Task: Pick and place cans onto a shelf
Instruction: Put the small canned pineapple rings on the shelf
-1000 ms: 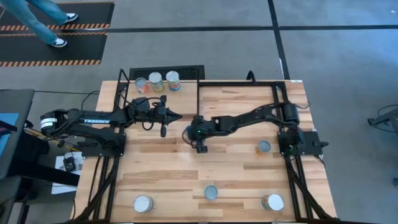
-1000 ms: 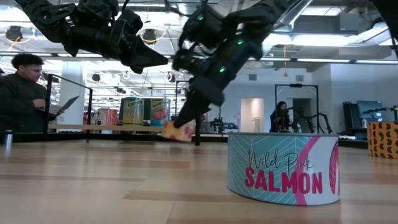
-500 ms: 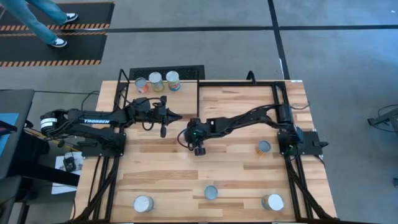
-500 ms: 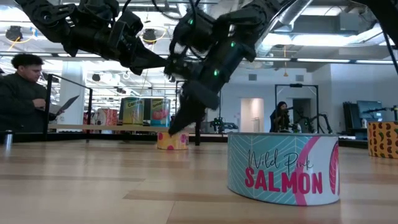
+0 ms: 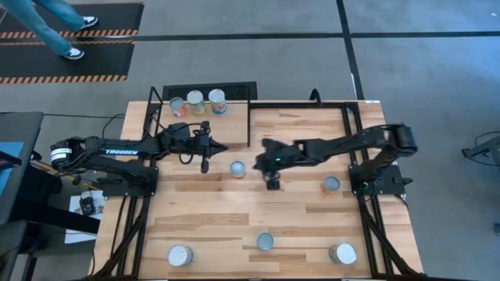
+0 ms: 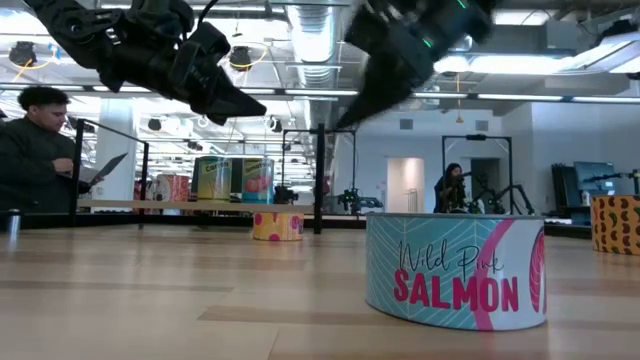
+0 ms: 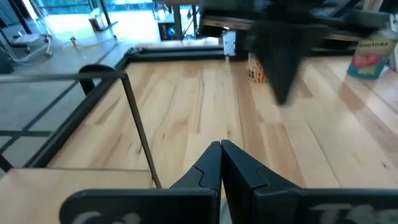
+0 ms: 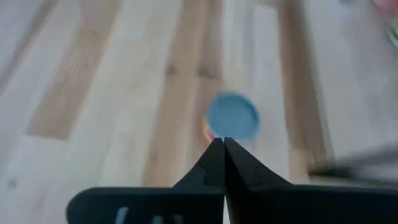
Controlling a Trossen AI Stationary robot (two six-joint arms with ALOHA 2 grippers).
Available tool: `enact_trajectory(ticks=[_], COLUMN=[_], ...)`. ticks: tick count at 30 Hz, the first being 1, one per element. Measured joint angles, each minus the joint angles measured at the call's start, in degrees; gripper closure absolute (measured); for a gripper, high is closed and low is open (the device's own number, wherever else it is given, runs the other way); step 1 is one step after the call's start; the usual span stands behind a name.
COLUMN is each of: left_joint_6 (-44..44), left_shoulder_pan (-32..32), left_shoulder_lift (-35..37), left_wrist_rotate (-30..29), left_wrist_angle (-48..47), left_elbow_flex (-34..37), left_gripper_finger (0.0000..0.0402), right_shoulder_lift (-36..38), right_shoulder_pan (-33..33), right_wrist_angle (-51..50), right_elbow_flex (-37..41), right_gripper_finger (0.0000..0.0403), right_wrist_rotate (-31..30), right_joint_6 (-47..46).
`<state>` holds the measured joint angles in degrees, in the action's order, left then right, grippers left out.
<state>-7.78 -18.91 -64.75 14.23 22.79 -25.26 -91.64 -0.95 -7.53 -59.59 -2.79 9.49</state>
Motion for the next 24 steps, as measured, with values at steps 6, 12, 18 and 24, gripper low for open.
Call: enact_trajectory(ticks=[6, 12, 18, 24], left_joint_6=[-0.4, -0.2, 1.0, 0.2], left_shoulder_pan=[4.9, 12.2, 16.7, 18.9], left_shoulder_lift=[0.0, -0.1, -3.3, -12.4], left_wrist_rotate=[-0.1, -7.3, -14.3, -16.3], left_wrist_angle=[-3.0, -9.2, -16.4, -19.3], left_elbow_flex=[0.0, -1.7, -6.3, -11.0], left_gripper_finger=[0.0401, 0.0401, 0.0393, 0.0347], right_shoulder_lift=[7.4, 12.5, 14.1, 14.1], right_shoulder_pan=[-3.8, -8.4, -10.3, -10.3], right_wrist_angle=[23.9, 28.9, 27.3, 26.8], right_elbow_flex=[17.9, 24.8, 25.8, 25.9], right_gripper_finger=[0.0386, 0.0392, 0.038, 0.0396], right_wrist_rotate=[-0.2, -0.3, 0.0, 1.4], right_joint_6=[-3.3, -3.5, -3.1, -3.0])
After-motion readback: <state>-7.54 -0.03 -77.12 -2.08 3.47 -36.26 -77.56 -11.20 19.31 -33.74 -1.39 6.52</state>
